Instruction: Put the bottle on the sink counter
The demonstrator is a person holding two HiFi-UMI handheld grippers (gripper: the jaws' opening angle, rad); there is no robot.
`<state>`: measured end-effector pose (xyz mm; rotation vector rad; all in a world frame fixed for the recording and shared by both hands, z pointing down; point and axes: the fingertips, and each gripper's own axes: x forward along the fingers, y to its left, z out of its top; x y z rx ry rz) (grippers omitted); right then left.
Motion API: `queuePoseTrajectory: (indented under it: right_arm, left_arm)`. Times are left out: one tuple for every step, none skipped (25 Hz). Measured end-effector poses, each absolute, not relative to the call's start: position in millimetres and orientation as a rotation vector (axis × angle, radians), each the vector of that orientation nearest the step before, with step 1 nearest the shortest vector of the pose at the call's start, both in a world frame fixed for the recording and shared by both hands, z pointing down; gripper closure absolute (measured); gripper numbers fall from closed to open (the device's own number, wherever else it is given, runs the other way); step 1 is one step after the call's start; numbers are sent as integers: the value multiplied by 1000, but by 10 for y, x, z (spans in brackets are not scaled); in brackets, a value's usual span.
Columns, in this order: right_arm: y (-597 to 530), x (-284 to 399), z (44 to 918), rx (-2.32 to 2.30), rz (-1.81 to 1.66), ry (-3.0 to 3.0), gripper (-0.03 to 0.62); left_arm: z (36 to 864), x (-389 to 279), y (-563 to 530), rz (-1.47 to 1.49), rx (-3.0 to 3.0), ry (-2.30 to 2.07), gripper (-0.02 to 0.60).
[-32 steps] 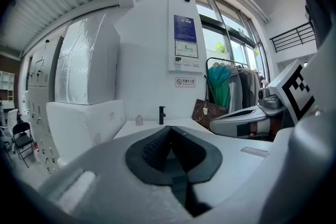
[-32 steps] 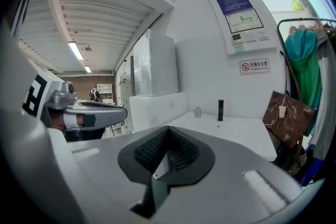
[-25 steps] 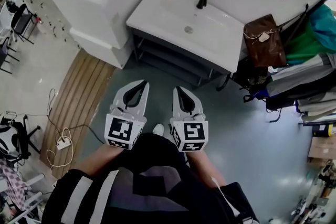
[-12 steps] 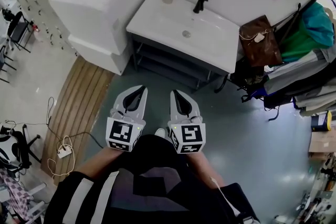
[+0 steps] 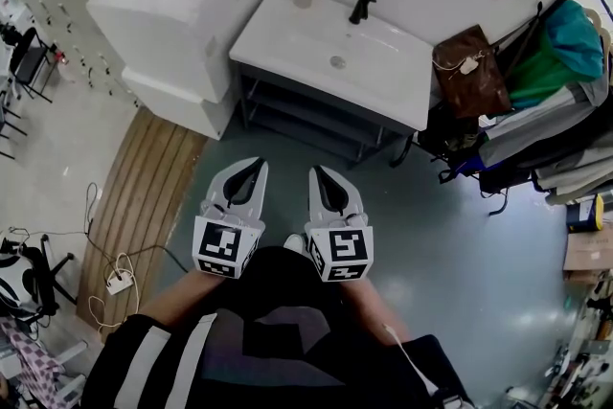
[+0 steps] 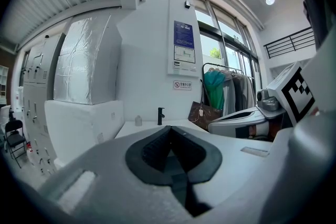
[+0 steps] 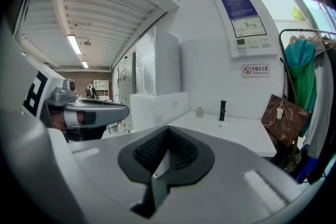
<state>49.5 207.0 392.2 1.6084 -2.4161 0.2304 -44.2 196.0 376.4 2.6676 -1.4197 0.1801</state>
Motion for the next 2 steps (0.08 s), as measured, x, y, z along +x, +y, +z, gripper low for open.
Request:
queuePoseTrajectory:
  right_arm:
    - [2071, 490, 3922, 1610, 230, -2414, 594]
    - [2071, 484, 3922, 1612, 231, -2411, 594]
  left_arm:
    - [3761, -449, 1962, 178, 2669, -1418, 580]
    - [3758, -456, 1963, 176, 2669, -1417, 581]
